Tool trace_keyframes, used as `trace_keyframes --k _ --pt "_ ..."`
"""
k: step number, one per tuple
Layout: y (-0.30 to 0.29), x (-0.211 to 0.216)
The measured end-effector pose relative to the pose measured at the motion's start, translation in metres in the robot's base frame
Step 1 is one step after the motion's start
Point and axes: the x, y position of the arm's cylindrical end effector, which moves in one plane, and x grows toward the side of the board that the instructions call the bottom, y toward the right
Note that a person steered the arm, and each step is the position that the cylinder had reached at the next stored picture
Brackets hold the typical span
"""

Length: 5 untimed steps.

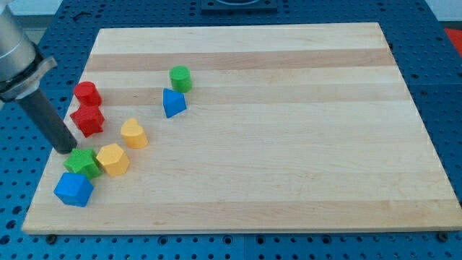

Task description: Move the yellow hexagon slightly down

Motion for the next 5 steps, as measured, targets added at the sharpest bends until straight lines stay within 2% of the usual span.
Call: trace_keyframes --k 3,4,5 --pt "0.086 0.006" --pt "0.105 0.032" --pt "0.116 0.039"
